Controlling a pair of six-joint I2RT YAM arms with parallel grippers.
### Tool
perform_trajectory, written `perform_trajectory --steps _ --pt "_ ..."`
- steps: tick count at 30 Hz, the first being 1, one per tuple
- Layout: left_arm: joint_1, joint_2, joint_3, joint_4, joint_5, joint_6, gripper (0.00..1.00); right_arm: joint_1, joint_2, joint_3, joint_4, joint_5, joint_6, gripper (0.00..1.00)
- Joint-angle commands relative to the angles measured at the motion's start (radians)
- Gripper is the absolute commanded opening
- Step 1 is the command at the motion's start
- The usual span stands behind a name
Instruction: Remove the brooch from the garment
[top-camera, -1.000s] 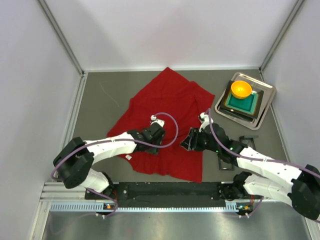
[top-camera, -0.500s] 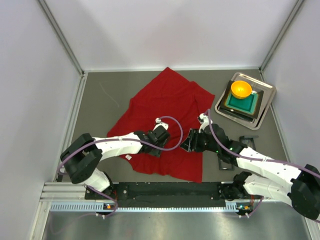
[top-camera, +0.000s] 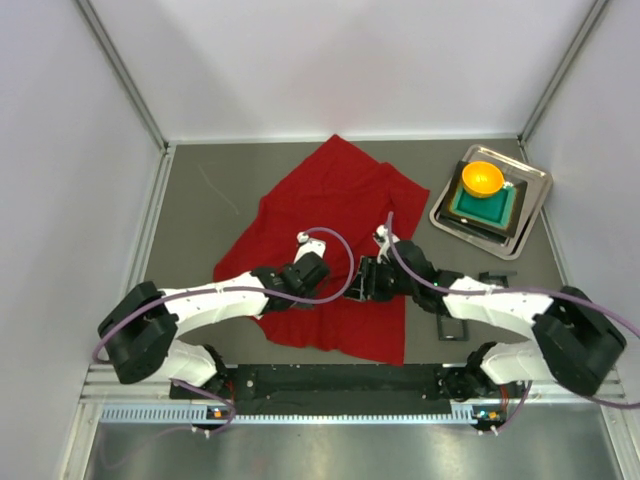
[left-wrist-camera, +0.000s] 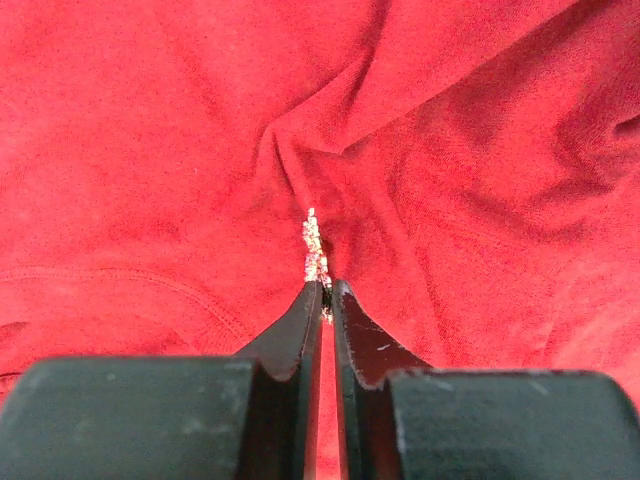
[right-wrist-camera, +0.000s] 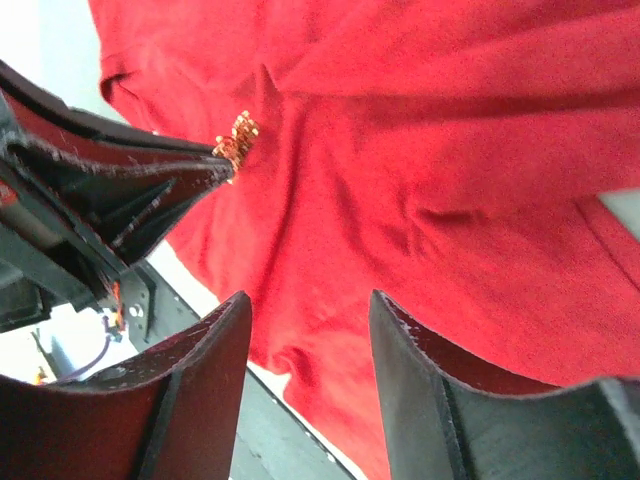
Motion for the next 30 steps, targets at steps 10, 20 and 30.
perform_trajectory --steps 10,20,30 --pt "0.000 -0.110 -0.100 0.057 0.011 -0.127 0.00 0.046 0.358 0.238 0.316 -0.168 0.148 0.43" --pt "0.000 -0.313 -0.280 0.233 -0.033 -0.230 0.00 0.091 0.524 0.250 0.468 -0.165 0.262 0.23" --pt "0.000 -0.359 -0.392 0.390 -0.041 -0.250 0.00 0.120 0.550 0.240 0.399 -0.085 0.285 0.23"
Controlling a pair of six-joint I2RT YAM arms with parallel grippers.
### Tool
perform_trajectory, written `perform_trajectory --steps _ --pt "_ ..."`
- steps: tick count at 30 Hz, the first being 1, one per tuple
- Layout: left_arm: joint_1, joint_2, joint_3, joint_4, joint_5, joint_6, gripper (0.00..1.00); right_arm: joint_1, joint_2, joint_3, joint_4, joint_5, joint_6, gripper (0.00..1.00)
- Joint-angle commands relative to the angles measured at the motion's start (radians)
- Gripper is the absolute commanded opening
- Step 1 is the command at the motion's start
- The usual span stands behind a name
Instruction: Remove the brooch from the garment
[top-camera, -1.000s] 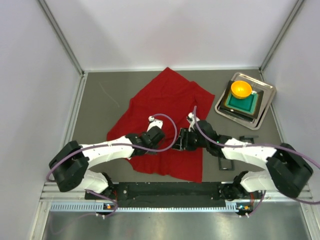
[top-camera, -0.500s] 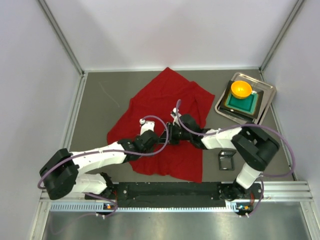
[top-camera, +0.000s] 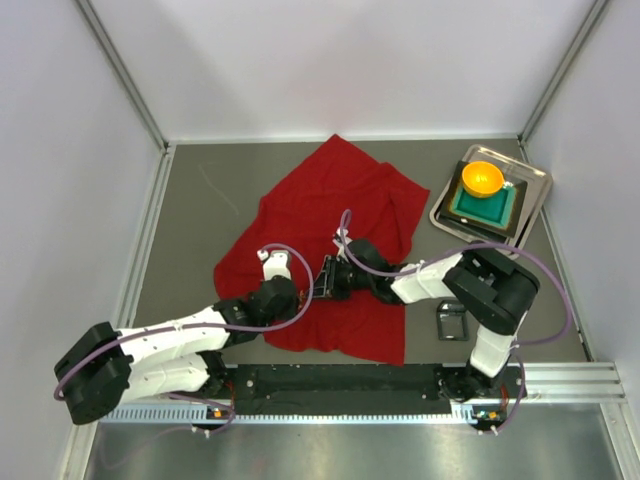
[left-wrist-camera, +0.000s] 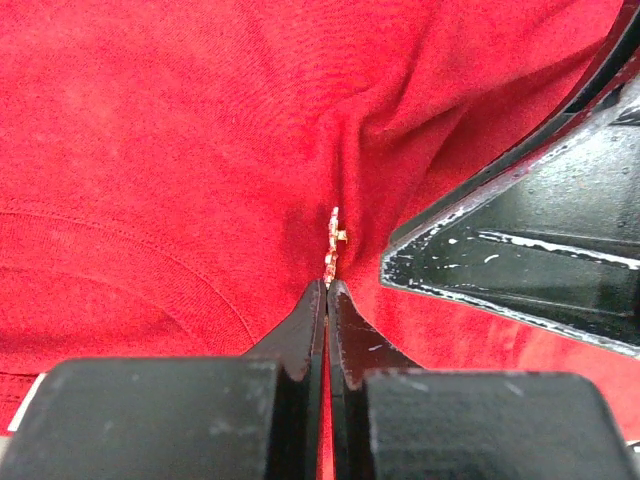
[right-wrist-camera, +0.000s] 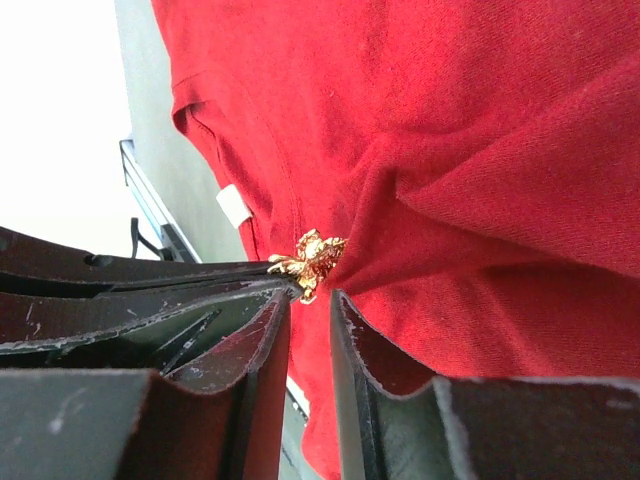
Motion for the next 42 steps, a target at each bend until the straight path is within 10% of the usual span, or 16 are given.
perform_trajectory --steps 1,18,32,42 --pt "-0.002 0.013 -0.012 0.091 0.007 -0.061 0.00 0.017 0.030 0.018 0.027 0.056 0.033 0.23" --pt "0.062 -0.059 0.045 -0.111 0.134 -0.302 0.74 0.052 0.055 0.051 -0.020 0.050 -0.028 0.15" --pt "0.145 0.177 0.238 -0.231 0.188 -0.146 0.59 0.060 0.040 0.070 -0.032 0.073 -0.051 0.14" --pt "0.152 0.026 0.175 -0.232 0.111 -0.187 0.53 0.058 0.059 0.146 -0.034 0.045 -0.074 0.18"
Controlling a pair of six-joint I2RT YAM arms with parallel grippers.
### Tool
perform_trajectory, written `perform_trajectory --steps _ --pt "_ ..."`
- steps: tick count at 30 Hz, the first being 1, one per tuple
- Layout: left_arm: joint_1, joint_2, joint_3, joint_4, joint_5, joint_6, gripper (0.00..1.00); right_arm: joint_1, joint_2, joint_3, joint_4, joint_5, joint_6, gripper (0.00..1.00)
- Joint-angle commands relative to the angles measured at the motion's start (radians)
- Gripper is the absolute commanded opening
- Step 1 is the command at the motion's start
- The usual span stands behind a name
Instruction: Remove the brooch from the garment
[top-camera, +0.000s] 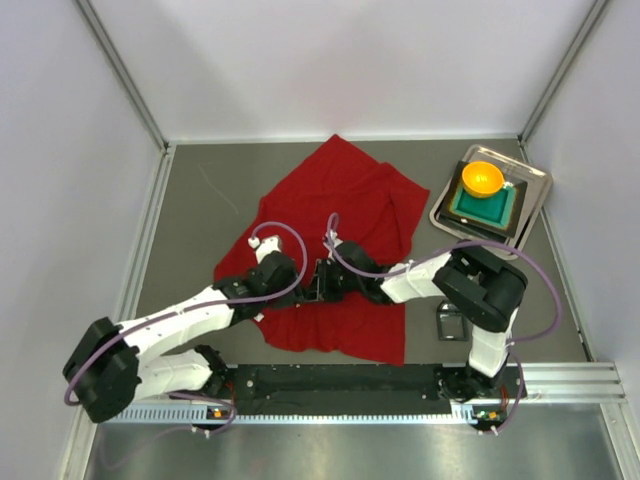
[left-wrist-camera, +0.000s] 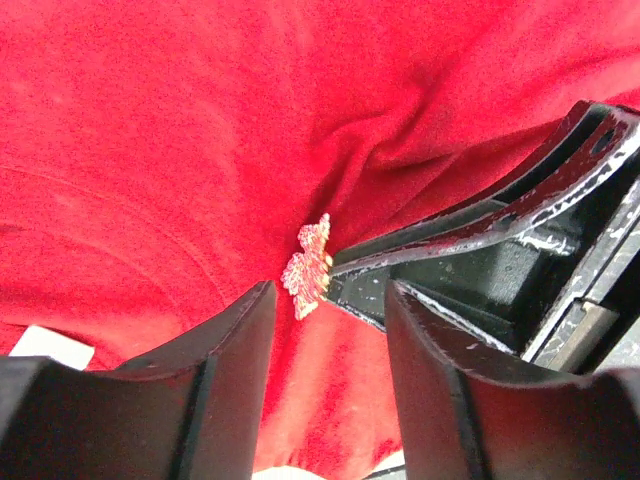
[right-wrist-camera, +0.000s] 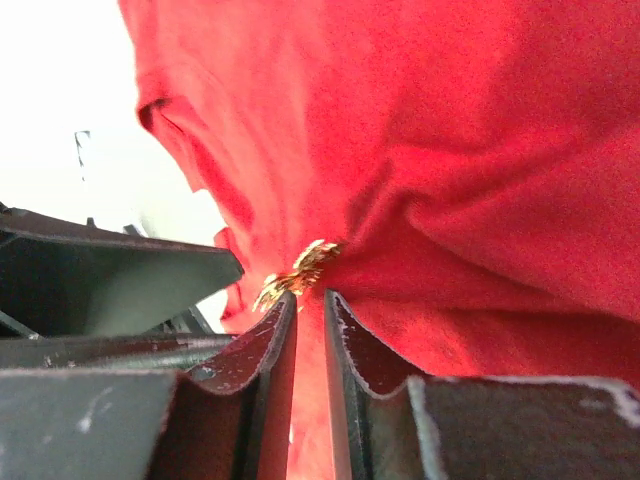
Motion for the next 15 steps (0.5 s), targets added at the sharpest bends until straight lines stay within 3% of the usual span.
perform_trajectory --steps 1,9,15 --pt "0.004 -0.104 -0.018 -0.040 -0.079 -0.035 0.57 0.009 0.008 0.104 0.029 -0.025 -0.039 0.20" --pt "0.030 -0.226 -0.038 -0.155 -0.099 -0.199 0.61 0.012 0.054 0.200 -0.081 -0.046 -0.099 0.26" --pt "0.188 -0.174 -0.035 -0.084 0.119 -0.153 0.54 0.012 0.007 0.164 -0.066 -0.037 -0.086 0.27"
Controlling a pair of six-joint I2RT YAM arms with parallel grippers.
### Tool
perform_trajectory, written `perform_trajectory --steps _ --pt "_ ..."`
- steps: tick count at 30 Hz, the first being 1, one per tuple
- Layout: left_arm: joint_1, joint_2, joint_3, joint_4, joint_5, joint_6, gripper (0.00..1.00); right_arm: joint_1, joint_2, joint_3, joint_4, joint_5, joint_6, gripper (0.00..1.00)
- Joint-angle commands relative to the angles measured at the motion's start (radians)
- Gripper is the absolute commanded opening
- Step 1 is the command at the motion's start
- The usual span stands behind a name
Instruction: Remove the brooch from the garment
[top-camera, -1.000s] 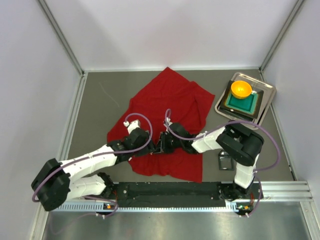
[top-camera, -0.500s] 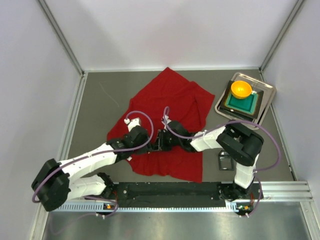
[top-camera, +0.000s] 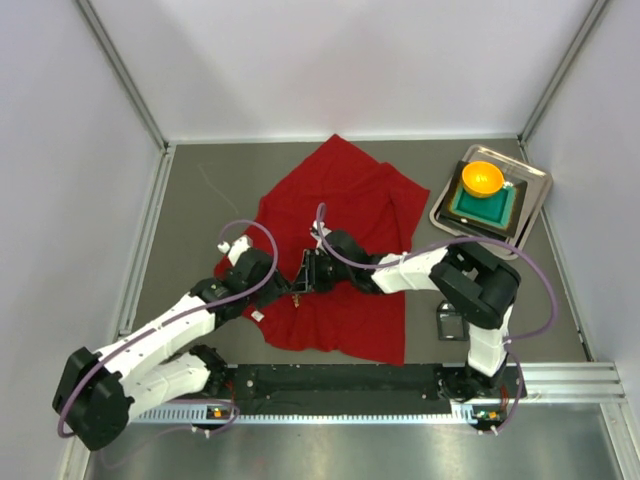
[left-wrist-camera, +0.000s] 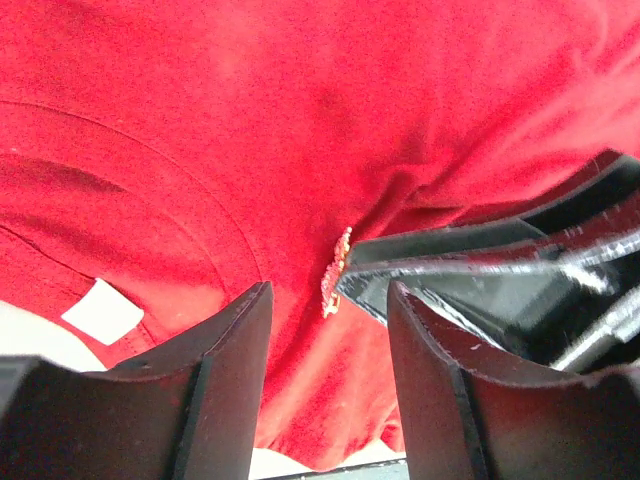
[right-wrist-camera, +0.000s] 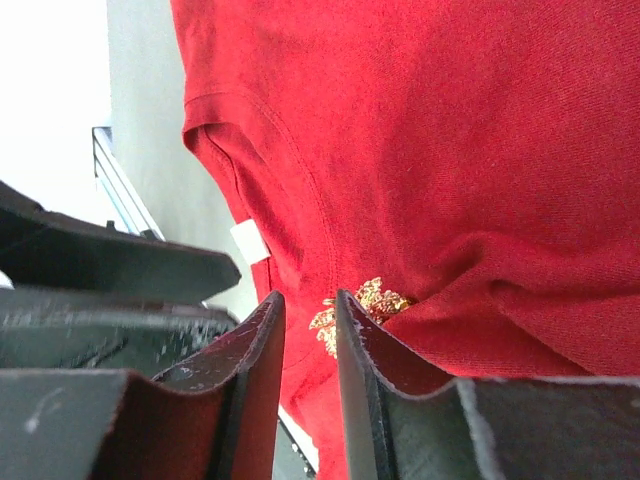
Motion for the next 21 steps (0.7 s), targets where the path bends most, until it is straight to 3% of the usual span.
perform_trajectory --steps 1,4,8,14,17,21 --pt "0.112 0.042 -0.006 0.062 0.170 0.029 0.54 0.013 -0.053 -0.003 0.012 -0.007 -0.019 0.29" --pt "0.132 0.077 0.013 0.088 0.223 0.094 0.67 0.008 -0.082 -0.012 -0.002 -0.004 -0.025 0.32" --pt "0.143 0.152 0.058 0.098 0.316 0.166 0.70 -0.006 -0.138 -0.035 -0.031 0.006 -0.016 0.33" --pt "0.149 0.267 0.125 0.059 0.332 0.281 0.59 -0.058 -0.272 -0.128 -0.086 0.060 -0.014 0.34" --pt "0.157 0.327 0.153 0.061 0.356 0.341 0.46 -0.070 -0.339 -0.165 -0.115 0.080 -0.031 0.34" --pt "0.166 0.399 0.181 0.056 0.407 0.391 0.39 -0.070 -0.370 -0.187 -0.132 0.089 -0.048 0.34"
